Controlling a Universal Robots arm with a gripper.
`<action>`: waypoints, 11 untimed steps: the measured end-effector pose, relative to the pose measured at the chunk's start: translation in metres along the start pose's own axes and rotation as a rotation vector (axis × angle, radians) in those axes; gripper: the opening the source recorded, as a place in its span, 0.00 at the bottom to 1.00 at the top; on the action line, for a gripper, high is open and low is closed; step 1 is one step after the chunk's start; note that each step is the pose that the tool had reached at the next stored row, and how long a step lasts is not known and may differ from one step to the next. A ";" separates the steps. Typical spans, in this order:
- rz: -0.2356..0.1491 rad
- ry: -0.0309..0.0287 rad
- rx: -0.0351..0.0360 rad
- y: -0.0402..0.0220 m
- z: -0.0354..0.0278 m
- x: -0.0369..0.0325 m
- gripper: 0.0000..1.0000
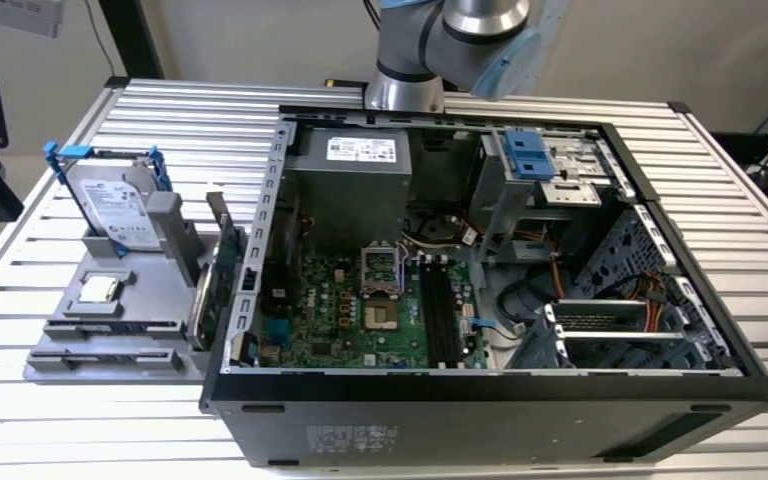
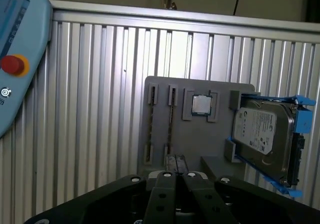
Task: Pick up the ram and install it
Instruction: 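Pick up the ram and move it above insertion slot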
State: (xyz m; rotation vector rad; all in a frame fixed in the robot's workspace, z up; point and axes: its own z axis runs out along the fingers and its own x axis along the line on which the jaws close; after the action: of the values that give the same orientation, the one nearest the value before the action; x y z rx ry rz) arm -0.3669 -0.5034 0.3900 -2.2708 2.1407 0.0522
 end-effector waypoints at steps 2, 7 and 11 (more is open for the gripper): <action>0.000 -0.0001 0.0000 0.0000 0.0000 0.0000 1.00; 0.000 0.0016 0.0000 -0.0002 0.0010 0.0000 1.00; 0.000 0.0020 0.0006 -0.0002 0.0064 -0.0003 1.00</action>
State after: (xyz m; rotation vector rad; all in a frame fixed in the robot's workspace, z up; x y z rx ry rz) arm -0.3668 -0.5029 0.3837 -2.2714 2.1415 0.0494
